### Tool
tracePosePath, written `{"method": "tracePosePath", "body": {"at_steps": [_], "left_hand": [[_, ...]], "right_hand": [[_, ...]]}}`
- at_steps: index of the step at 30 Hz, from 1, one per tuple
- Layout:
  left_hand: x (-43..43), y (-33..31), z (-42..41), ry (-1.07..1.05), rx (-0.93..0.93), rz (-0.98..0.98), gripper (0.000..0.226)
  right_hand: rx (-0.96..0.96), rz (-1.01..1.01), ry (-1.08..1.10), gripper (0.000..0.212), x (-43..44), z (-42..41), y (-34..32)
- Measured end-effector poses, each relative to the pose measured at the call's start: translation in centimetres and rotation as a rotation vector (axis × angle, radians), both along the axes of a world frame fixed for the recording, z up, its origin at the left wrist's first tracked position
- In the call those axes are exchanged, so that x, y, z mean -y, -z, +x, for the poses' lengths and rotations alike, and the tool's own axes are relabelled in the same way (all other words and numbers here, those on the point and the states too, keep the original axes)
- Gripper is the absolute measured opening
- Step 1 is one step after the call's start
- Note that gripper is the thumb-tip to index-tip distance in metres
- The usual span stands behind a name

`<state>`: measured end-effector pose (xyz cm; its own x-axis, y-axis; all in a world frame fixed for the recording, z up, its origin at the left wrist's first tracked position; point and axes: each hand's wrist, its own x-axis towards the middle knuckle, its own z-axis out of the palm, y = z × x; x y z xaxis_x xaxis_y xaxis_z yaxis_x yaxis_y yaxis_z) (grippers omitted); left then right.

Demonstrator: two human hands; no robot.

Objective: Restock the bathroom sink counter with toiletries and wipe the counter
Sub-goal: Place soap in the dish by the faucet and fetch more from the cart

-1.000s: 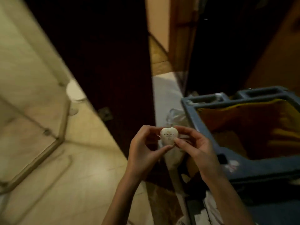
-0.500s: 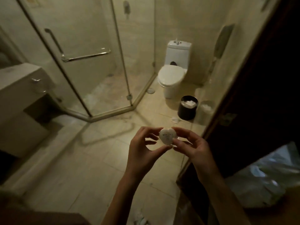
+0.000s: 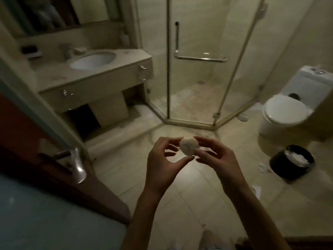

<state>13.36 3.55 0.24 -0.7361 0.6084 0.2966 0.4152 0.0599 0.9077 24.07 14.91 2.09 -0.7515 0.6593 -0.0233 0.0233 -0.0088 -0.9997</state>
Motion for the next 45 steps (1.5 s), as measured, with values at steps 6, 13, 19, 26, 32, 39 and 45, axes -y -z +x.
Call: {"method": "tracePosePath", "body": {"at_steps": [6, 13, 19, 26, 32, 39, 45], "left_hand": [[3.3, 0.8, -4.8, -0.228, 0.038, -0.008, 0.044], [2.1, 2.7, -10.8, -0.43, 0.02, -0.059, 0.043], [-2.9, 2.0, -20.0, -0.563, -0.03, -0.119, 0.042], [-10.7, 0.2, -31.3, -0.595, -0.129, -0.243, 0.044], [-17.6, -0.3, -38.2, -0.562, -0.197, -0.332, 0.046], [-22.4, 1.2, -43.4, -0.493, -0.191, -0.395, 0.045], [-25.3, 2.0, -48.3, -0.421, -0.198, -0.406, 0.043]], "right_hand": [[0.006, -0.024, -0.232, 0.032, 1.0, -7.6, 0.9], [0.029, -0.051, -0.432, 0.031, -1.7, -16.6, 3.1], [-0.008, -0.128, -0.537, 0.031, -7.0, -27.5, 3.3], [-0.05, -0.136, -0.591, 0.029, -15.4, -39.6, 2.4], [-0.057, -0.159, -0.559, 0.028, -22.3, -46.2, 2.4], [0.007, -0.166, -0.519, 0.03, -27.1, -50.4, 3.8], [0.027, -0.157, -0.44, 0.03, -29.9, -54.3, 4.8]]}}
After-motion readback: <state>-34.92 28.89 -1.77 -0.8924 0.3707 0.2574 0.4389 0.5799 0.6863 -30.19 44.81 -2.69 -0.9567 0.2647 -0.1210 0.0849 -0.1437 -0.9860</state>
